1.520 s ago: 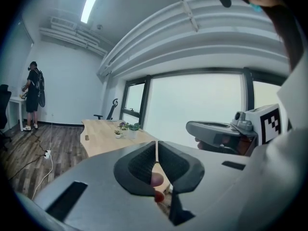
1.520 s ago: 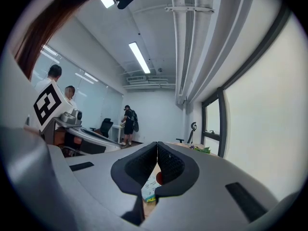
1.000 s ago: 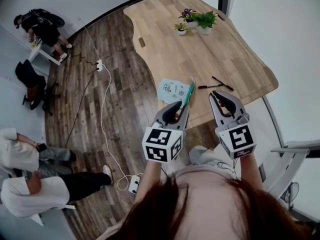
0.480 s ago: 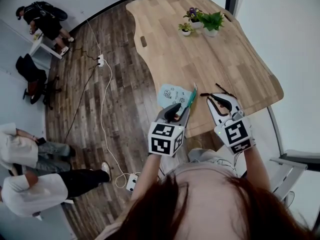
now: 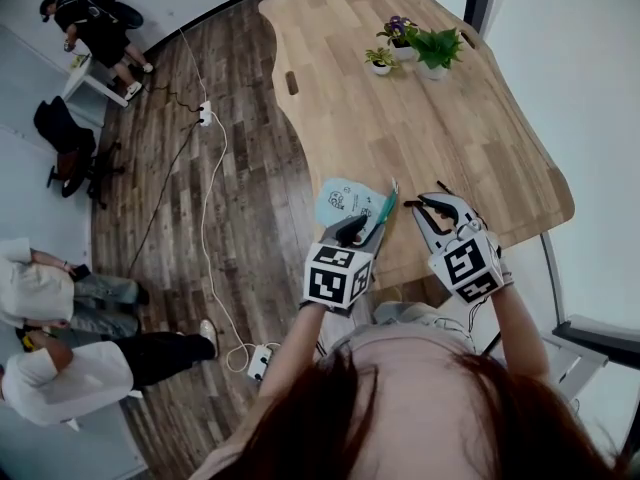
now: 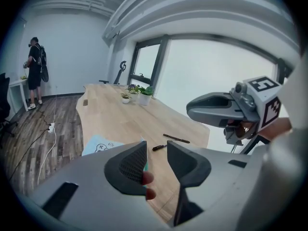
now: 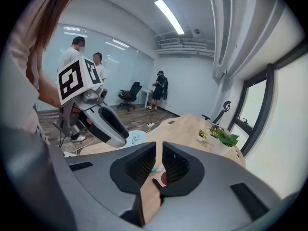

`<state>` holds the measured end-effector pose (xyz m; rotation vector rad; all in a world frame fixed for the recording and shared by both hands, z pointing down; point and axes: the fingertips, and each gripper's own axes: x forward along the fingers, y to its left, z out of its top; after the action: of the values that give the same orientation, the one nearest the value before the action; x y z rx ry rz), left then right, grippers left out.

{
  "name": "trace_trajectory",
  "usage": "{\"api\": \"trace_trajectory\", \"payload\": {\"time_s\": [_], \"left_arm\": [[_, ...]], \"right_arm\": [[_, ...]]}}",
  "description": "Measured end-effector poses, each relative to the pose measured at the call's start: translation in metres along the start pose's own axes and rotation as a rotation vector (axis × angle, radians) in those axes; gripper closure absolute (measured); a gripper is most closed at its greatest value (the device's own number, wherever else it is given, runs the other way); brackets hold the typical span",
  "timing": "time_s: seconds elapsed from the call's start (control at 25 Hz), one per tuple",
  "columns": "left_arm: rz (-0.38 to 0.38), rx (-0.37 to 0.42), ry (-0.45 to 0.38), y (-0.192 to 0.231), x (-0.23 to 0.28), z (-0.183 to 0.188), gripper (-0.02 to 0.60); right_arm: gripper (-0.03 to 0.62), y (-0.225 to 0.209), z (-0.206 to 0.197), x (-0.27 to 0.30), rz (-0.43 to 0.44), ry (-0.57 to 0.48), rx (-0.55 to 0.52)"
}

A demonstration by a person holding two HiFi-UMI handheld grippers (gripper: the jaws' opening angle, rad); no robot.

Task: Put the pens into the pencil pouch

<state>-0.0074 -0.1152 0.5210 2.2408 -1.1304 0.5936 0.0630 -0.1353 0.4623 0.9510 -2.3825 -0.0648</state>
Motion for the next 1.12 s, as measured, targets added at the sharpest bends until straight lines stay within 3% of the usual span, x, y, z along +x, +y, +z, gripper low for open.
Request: {"api": "trace_trajectory", "payload": {"time_s": [1.12], "left_arm": [[0.058, 0.018, 0.331, 0.037, 0.085, -0.076, 0.422]], "right_arm": [[0.531, 0.004, -0.118, 0.087, 0.243, 0.312, -0.124]]}}
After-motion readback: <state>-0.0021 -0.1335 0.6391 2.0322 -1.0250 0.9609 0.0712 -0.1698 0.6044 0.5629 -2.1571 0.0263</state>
